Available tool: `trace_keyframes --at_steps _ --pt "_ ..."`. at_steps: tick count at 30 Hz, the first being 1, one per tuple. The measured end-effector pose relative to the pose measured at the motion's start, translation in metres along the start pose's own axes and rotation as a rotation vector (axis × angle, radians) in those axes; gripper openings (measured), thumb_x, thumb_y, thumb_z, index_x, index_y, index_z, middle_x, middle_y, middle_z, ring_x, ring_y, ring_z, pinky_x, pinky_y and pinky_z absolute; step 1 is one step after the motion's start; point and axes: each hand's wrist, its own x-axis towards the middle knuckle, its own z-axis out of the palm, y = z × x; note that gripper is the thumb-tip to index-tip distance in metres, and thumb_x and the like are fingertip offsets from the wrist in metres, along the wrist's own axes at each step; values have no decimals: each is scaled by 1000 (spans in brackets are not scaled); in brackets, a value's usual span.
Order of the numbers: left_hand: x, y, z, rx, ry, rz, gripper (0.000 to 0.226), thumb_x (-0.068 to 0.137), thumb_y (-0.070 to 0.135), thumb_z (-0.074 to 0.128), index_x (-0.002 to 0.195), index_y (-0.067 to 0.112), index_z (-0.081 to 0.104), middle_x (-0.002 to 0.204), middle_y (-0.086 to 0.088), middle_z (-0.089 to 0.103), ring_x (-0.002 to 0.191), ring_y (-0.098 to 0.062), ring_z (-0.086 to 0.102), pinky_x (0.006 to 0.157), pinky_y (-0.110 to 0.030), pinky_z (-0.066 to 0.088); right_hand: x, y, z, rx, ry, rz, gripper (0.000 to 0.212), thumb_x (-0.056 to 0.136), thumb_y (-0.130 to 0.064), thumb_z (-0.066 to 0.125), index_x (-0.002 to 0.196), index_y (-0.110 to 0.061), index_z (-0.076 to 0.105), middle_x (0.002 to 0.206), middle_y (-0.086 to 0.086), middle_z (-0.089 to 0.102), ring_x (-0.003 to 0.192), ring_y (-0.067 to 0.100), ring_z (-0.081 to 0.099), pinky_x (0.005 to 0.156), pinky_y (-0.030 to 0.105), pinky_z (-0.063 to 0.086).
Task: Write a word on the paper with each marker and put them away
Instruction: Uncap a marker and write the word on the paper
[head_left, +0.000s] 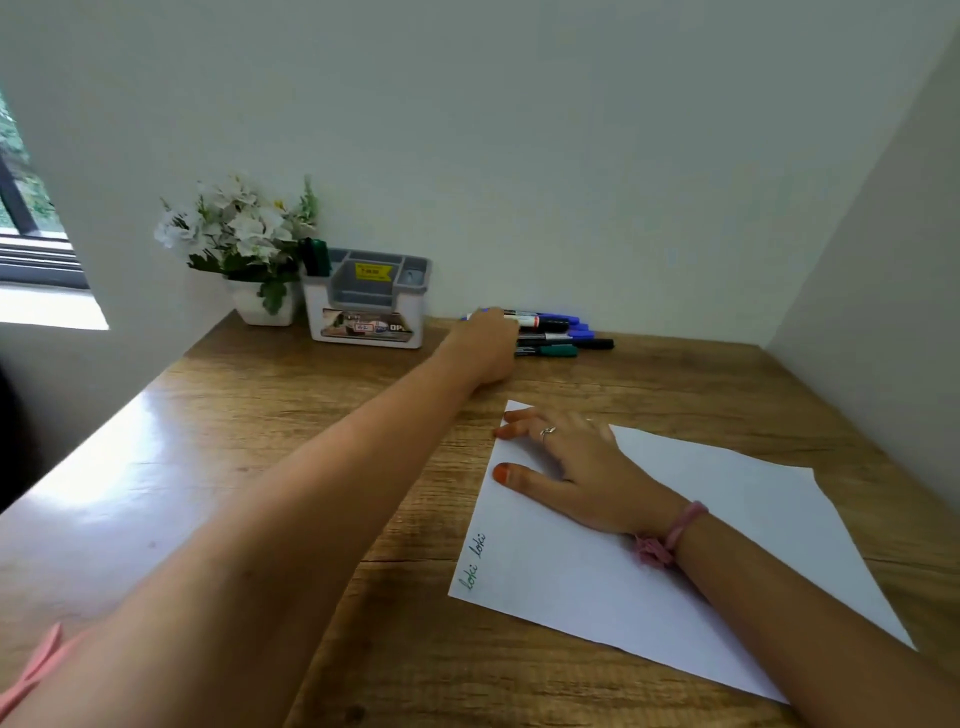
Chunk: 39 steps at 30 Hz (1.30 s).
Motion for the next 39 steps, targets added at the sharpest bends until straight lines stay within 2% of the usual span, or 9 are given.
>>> trace_keyframes --at_steps 6,13,18,23,27,31,34,37,39 --pt "-3 -2 6 34 -25 15 32 94 20 45 121 8 56 121 -13 55 106 -26 55 90 -38 50 1 1 1 -10 18 -8 47 89 -57 45 131 -35 44 146 -13 35 132 6 27 101 31 15" --pt "-47 -2 -25 -678 283 -30 26 84 16 65 109 13 62 101 -4 66 82 -7 60 71 -10 46 -2 -3 -3 86 42 -9 47 85 -56 53 125 -33 48 132 -14 50 122 5 42 109 42 28" --pt "-86 2 -67 -1033 375 -24 26 80 16 73 104 13 64 89 7 68 77 4 65 73 -11 51 -3 -10 -11 197 232 -29 41 77 -52 66 109 -32 49 102 -14 60 91 0 57 91 35 46" --pt "-111 21 -80 -1191 201 24 20 78 18 74 97 19 69 90 4 71 80 -6 69 72 -19 55 -1 -22 -17 665 319 12 33 78 -52 64 102 -29 62 73 5 60 65 6 53 63 22 45" --pt "-115 34 -76 -1355 -11 16 20 79 14 73 98 16 68 89 -1 73 82 -12 70 71 -24 56 -4 -26 -20 786 289 -15 30 76 -42 56 84 -16 68 58 -12 60 56 0 51 56 13 42" --pt "-117 33 -71 -1305 -185 74 18 86 19 64 104 23 62 95 8 70 87 -4 67 73 -16 53 -5 -20 -23 867 389 21 22 82 -33 54 78 -15 65 58 -11 61 53 3 47 56 19 40" --pt "-122 31 -70 -1057 -343 103 18 95 30 49 101 19 62 93 6 66 85 -8 65 80 -23 54 -4 -15 -28 933 475 45 21 86 -30 53 88 -14 65 67 -7 64 62 8 52 61 24 40" --pt "-125 38 -68 -909 -318 74 26 99 32 39 90 13 54 77 3 50 69 -6 51 72 -27 54 -3 -14 -29 993 470 54 33 80 -40 58 96 -13 68 89 8 68 85 21 63 77 32 49" --pt "-127 47 -66 -871 -228 69 24 101 32 35 85 21 48 74 7 43 65 -3 46 63 -17 47 -3 -16 -28 1103 480 47 39 74 -44 61 96 -12 68 95 8 71 93 25 66 86 37 54"
